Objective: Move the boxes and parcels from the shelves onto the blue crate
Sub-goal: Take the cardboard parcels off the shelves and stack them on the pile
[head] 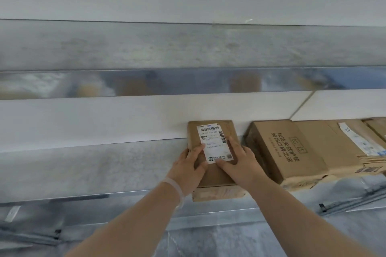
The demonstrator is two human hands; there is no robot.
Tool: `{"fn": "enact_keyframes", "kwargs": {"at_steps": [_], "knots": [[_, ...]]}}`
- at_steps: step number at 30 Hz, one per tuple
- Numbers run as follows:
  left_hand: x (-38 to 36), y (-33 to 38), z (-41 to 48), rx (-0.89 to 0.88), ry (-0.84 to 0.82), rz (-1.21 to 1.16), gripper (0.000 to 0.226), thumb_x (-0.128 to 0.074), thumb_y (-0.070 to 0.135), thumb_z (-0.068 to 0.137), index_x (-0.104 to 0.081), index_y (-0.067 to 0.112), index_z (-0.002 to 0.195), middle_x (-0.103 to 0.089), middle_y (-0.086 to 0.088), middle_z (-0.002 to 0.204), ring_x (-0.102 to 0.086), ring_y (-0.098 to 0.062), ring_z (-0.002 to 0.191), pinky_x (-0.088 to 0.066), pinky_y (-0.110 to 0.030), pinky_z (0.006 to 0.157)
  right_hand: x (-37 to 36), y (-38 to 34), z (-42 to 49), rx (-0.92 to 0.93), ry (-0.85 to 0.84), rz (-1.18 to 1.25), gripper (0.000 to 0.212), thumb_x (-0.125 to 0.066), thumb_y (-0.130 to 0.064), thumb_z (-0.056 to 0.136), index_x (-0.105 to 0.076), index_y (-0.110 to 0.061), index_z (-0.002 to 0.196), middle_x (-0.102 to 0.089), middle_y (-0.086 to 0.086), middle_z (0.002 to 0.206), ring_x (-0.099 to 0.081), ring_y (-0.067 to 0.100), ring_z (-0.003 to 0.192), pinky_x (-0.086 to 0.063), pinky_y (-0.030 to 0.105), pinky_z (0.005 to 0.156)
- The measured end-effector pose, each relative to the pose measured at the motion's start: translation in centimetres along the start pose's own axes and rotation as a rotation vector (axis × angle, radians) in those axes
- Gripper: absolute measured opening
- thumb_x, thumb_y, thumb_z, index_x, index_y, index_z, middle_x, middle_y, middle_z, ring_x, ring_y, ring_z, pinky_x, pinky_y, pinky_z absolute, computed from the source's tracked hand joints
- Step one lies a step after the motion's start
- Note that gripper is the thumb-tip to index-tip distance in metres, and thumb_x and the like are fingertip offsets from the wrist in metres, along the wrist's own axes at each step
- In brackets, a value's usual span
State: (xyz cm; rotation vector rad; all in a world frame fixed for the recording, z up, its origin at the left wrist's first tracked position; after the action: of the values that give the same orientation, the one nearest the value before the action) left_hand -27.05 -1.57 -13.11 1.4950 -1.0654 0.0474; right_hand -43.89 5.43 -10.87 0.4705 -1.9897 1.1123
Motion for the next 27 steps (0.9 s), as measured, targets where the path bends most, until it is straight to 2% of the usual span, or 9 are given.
{"fn": "enact_keyframes", "kwargs": {"at_steps": [2, 5, 9, 12, 15, 18, 22, 25, 27], "knots": [[-0.2, -0.1, -0.1, -0.005, -0.022, -0.096, 0.054, -0.046, 0.04, 0.1, -0.022, 0.05, 0.148, -0.028, 0.003, 0.153, -0.04, -0.021, 0.133, -0.04, -0.038, 0.11, 0.0, 0.1, 0.5, -0.011, -0.047, 0.089, 0.087, -0.062, -0.059, 0.085, -0.01, -0.045, 0.153, -0.04, -0.001, 0.147, -0.05, 0.02, 0.118, -0.045, 0.033, 0.098], [-0.3, -0.7, -0.6, -0.001, -0.016, -0.179, 0.057, -0.047, 0.035, 0.101, -0.021, 0.045, 0.15, -0.028, 0.002, 0.152, -0.04, -0.019, 0.133, -0.039, -0.036, 0.111, -0.4, -0.6, 0.0, 0.014, -0.071, 0.118, 0.085, -0.063, -0.053, 0.088, -0.011, -0.042, 0.154, -0.047, -0.005, 0.144, -0.049, 0.012, 0.105, -0.043, 0.025, 0.089], [0.7, -2.0, -2.6, 0.027, 0.054, -0.259, 0.061, -0.058, 0.036, 0.095, -0.026, 0.045, 0.147, -0.035, 0.006, 0.146, -0.042, -0.017, 0.13, -0.041, -0.039, 0.11, -1.8, -2.1, -1.7, 0.06, -0.053, 0.127, 0.078, -0.061, -0.048, 0.091, -0.014, -0.042, 0.154, -0.049, -0.004, 0.142, -0.052, 0.019, 0.117, -0.044, 0.029, 0.095], [1.8, -3.0, -5.1, 0.033, 0.181, -0.276, 0.062, -0.062, 0.037, 0.091, -0.031, 0.044, 0.145, -0.04, 0.005, 0.144, -0.044, -0.016, 0.128, -0.043, -0.04, 0.108, -2.7, -3.9, -3.1, 0.153, -0.048, 0.128, 0.073, -0.057, -0.044, 0.095, -0.015, -0.041, 0.154, -0.05, -0.004, 0.142, -0.051, 0.018, 0.121, -0.041, 0.026, 0.091], [3.0, -3.8, -8.3, 0.041, 0.289, -0.315, 0.065, -0.06, 0.048, 0.083, -0.031, 0.051, 0.141, -0.042, 0.008, 0.144, -0.045, -0.014, 0.128, -0.045, -0.041, 0.107, -3.4, -5.8, -4.3, 0.297, -0.076, 0.133, 0.074, -0.057, -0.046, 0.094, -0.013, -0.042, 0.153, -0.047, -0.007, 0.145, -0.048, 0.015, 0.126, -0.041, 0.03, 0.1], [3.9, -4.7, -12.8, 0.09, 0.414, -0.368, 0.073, -0.06, 0.055, 0.078, -0.025, 0.055, 0.142, -0.042, 0.011, 0.144, -0.045, -0.012, 0.129, -0.044, -0.04, 0.107, -4.7, -8.0, -6.2, 0.415, -0.152, 0.099, 0.074, -0.056, -0.05, 0.093, -0.01, -0.05, 0.152, -0.044, -0.011, 0.144, -0.046, 0.015, 0.128, -0.04, 0.03, 0.099], [4.9, -6.6, -20.5, 0.208, 0.608, -0.353, 0.073, -0.061, 0.04, 0.092, -0.015, 0.055, 0.147, -0.039, 0.01, 0.148, -0.044, -0.013, 0.131, -0.039, -0.04, 0.111, -8.4, -11.3, -10.6, 0.59, -0.268, 0.08, 0.075, -0.056, -0.05, 0.093, -0.011, -0.048, 0.153, -0.044, -0.01, 0.145, -0.046, 0.015, 0.129, -0.041, 0.032, 0.101], [5.8, -8.1, -26.8, 0.304, 0.751, -0.308, 0.074, -0.061, 0.044, 0.09, -0.015, 0.057, 0.145, -0.038, 0.011, 0.147, -0.043, -0.012, 0.131, -0.04, -0.039, 0.11, -11.8, -13.8, -14.6, 0.714, -0.366, 0.085, 0.074, -0.058, -0.049, 0.092, -0.015, -0.045, 0.152, -0.043, -0.008, 0.147, -0.044, 0.015, 0.13, -0.041, 0.033, 0.102], [6.5, -8.6, -30.9, 0.343, 0.836, -0.304, 0.073, -0.063, 0.041, 0.09, -0.017, 0.056, 0.145, -0.04, 0.014, 0.143, -0.044, -0.007, 0.126, -0.041, -0.034, 0.108, -13.5, -15.5, -17.5, 0.787, -0.447, 0.095, 0.076, -0.059, -0.05, 0.09, -0.014, -0.047, 0.152, -0.042, -0.01, 0.147, -0.044, 0.013, 0.131, -0.041, 0.036, 0.104]]}}
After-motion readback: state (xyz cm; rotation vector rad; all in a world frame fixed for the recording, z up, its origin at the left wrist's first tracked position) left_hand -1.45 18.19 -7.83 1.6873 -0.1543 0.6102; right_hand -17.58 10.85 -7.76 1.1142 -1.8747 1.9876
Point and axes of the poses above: each hand's wrist, its own z-axis towards the middle knuckle, its own x-axis out of the back of the hand, y = z × x, the point moved 3 cm from there along z, towards the middle knuckle
